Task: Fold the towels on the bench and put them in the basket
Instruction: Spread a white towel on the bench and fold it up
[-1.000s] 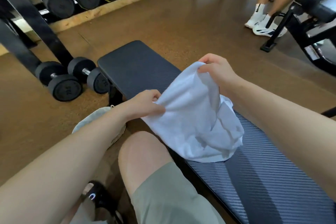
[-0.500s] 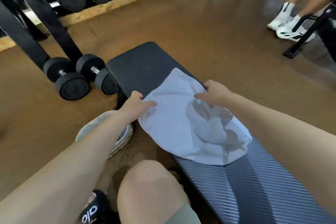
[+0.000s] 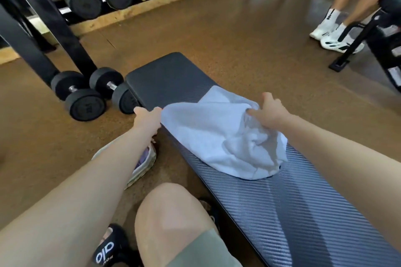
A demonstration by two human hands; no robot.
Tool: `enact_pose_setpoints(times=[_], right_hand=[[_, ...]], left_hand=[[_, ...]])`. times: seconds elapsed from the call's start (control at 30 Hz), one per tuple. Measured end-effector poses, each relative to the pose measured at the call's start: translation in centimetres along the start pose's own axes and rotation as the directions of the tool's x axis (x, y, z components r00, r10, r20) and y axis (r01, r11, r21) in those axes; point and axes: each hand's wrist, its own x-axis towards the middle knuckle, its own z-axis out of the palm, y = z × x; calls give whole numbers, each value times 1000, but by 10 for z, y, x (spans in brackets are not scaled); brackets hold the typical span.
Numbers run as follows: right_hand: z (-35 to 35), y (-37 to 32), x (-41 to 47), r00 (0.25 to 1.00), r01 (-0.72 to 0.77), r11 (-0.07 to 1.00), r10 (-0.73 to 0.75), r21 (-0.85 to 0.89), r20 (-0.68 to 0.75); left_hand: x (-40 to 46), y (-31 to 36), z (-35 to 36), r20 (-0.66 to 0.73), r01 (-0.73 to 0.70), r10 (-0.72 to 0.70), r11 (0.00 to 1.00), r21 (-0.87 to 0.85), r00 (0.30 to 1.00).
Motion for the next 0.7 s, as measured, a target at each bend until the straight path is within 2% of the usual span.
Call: enact_pose_setpoints(times=[0.03,0.07,0.13,0.2,0.27,0.33,0.37,0.47,0.53,0.57,0.63,0.7], right_hand=[[-2,3,-7,998,-31,996,34,-81,44],[-2,7,-15,996,-40,988,51,-151,72],[0,17,-29,991,-29,975,57,-221,122],[4,29,-41,988,-25,978,56,-205,145],[7,40,-50,999,30,988,-23,-153,48],[10,46,-61,986,140,985,-148,-99,-73],[10,47,-68,979,190,979,-194,-69,-59],[6,45,-86,965,235,972,-235,15,113],[0,46,-89,964,231,971,-238,67,123],[-4,46,-90,963,219,966,-237,136,129],[-11,45,-94,964,161,921,-224,356,146],[-22,38,-102,968,66,802,-196,593,157]], left_hand=[[-7,-1,3,-19,3,0,985,174,1000],[-20,-3,7,-3,-51,56,930,365,998],[-58,-6,17,124,-288,273,725,625,954],[-100,-8,34,363,-518,375,523,677,853],[-135,-13,54,571,-664,340,427,614,747],[-159,-25,76,673,-725,304,447,524,674],[-165,-32,86,690,-719,281,487,497,667],[-176,-44,106,637,-652,300,620,436,710],[-180,-46,111,597,-630,353,693,350,720],[-181,-46,111,589,-643,390,700,310,708],[-184,-43,107,568,-722,500,636,272,654],[-185,-37,100,522,-760,577,598,254,628]])
